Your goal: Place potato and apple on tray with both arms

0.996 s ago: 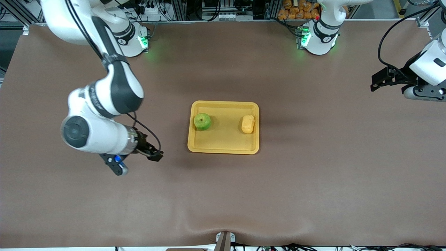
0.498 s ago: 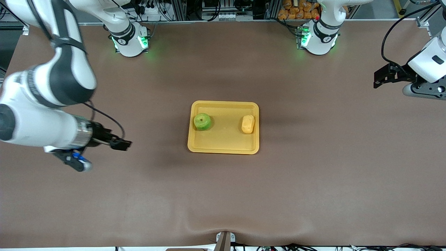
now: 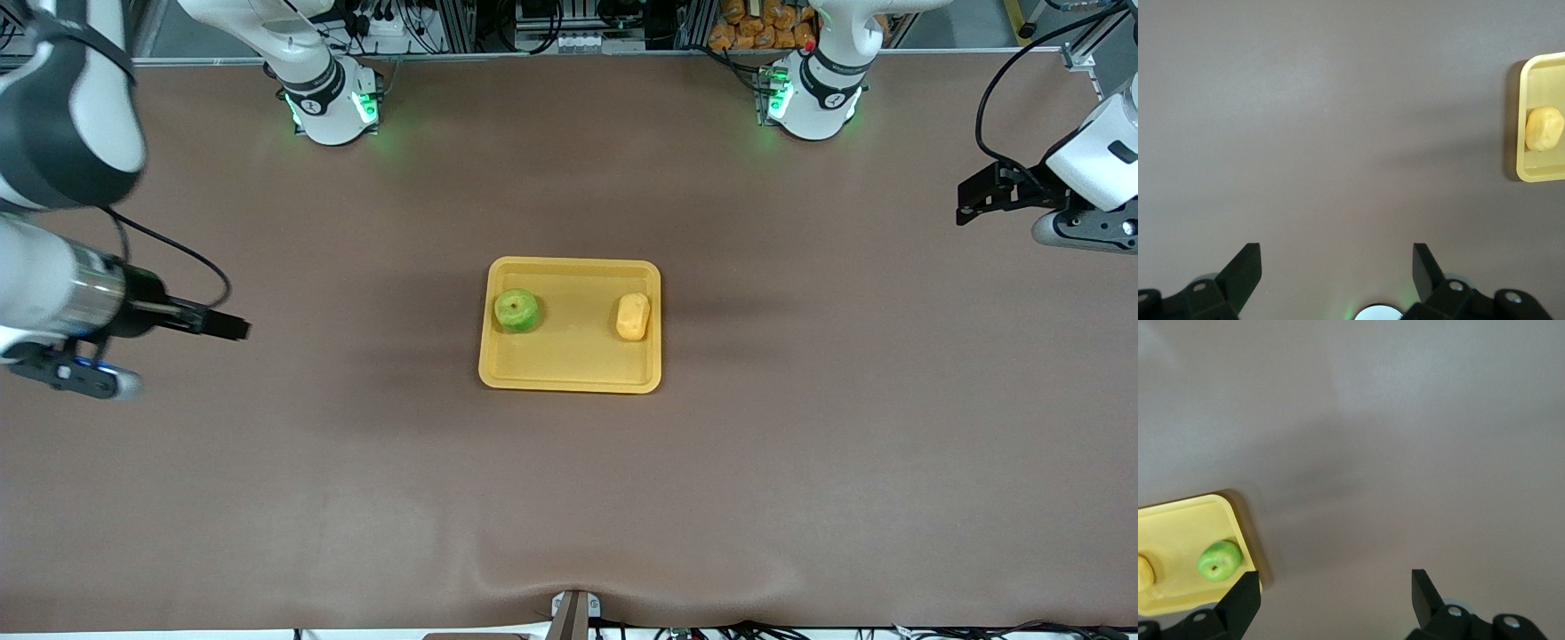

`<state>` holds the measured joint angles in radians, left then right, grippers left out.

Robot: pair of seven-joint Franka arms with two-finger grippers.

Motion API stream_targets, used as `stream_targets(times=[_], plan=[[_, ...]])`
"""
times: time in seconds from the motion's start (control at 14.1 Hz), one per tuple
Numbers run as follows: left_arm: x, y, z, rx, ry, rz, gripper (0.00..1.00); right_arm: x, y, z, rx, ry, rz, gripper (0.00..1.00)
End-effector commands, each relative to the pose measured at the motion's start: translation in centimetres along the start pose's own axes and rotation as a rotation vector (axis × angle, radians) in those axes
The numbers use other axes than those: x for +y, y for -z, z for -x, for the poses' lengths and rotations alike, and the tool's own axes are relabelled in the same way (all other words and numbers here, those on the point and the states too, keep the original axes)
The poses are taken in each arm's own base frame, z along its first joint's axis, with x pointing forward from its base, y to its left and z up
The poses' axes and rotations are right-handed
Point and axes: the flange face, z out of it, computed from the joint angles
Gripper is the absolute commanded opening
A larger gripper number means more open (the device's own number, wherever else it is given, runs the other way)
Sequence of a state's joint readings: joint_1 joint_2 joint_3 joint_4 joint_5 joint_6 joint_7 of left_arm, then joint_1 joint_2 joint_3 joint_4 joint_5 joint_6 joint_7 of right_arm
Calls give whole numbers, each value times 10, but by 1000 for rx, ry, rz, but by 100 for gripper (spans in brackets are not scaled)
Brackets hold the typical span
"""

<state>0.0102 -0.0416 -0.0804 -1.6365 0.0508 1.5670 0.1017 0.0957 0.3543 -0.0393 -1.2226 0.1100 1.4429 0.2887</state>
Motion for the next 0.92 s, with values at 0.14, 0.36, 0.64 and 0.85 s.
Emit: stream_targets(times=[0.14,0.36,0.64,0.85], plan=[[0,4,3,-1,29,40,100,40,67,42,78,132,13,100],[1,1,2,-5,72,33,100,67,90,58,93,166,11,100],[-1,0,-2,14,52,19,100,96,98,90,88,175,15,100],[-2,0,-4,22,23,0,100,105,100,110,88,173,31,100]])
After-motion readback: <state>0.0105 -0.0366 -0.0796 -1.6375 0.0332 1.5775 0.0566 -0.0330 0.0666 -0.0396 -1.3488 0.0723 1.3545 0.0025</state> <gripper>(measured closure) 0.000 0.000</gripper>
